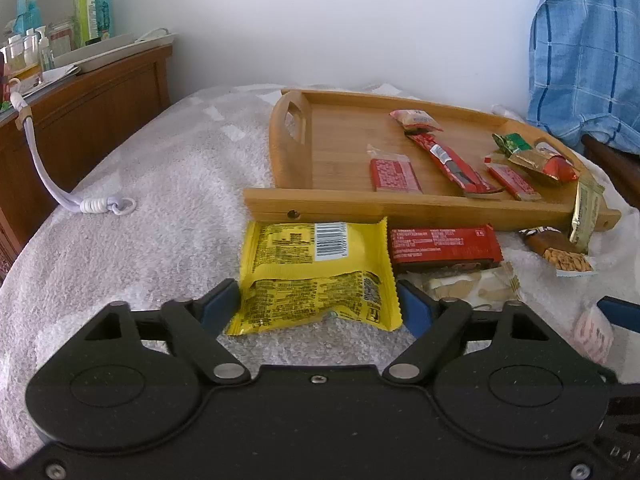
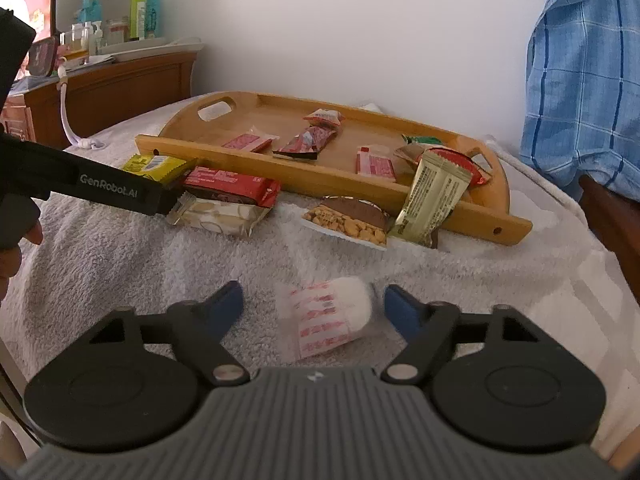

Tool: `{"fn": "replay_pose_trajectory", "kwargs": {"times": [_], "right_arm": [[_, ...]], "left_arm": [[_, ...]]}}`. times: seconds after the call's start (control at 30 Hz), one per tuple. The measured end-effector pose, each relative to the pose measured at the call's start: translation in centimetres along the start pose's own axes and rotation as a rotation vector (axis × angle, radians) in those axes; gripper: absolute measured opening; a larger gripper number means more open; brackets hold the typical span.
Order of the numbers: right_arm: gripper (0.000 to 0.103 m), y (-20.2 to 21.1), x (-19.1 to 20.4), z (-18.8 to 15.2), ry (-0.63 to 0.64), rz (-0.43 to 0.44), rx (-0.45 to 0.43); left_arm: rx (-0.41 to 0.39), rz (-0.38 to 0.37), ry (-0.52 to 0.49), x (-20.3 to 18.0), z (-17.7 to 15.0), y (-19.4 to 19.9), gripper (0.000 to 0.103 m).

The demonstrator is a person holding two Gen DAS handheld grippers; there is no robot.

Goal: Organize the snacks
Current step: 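Grasp the yellow snack bag with the left tool while the right tool grasps the white-red packet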

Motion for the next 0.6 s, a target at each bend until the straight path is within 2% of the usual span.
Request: {"fn": "replay_pose_trajectory", "kwargs": {"times": [0.03, 0.1, 0.17, 0.2, 0.4, 0.47, 0.6], "right_arm": [[0.072, 0.0, -0.1, 0.1, -0.002, -0.002, -0.002], [0.064, 0.2, -0.2, 0.1, -0.01, -0.004, -0.006], [0.059, 0.3, -0.3, 0.2, -0.015, -0.001, -0.011], [0.055, 0.4, -0.3, 0.3, -0.015, -0.001, -0.016], [0.046, 1.0, -0.5, 0.9, -0.025, 0.001, -0.041], [0.039, 1.3, -0.7, 1.2, -0.034, 0.005, -0.05], [0.032, 1.7, -0.8, 1.9, -0.036, 0.006, -0.067]], "left_arm": [[0.0, 0.005, 0.004, 0.1, 0.0, 0.1, 0.074], [-0.001, 0.008, 0.017, 0.3, 0.1, 0.4, 0.06], [-0.004, 0.011, 0.024, 0.4, 0.2, 0.8, 0.055], [-0.007, 0.005, 0.026, 0.4, 0.3, 1.0, 0.055], [-0.034, -0.014, 0.017, 0.0, 0.6, 2.1, 0.054], [-0.043, -0.019, 0.019, -0.1, 0.7, 2.5, 0.054], [-0.064, -0.028, 0.023, -0.4, 1.3, 3.3, 0.054]]}}
Point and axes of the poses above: each gripper's, at about its wrist camera, not at the fingertips, and y roughly against the way its jaws point, x to its left, z to its top, the point moved 4 cm from there along -y, roughly the way its jaws point, and after that the axes turned 9 degrees about -y, right-handed, at the moved point
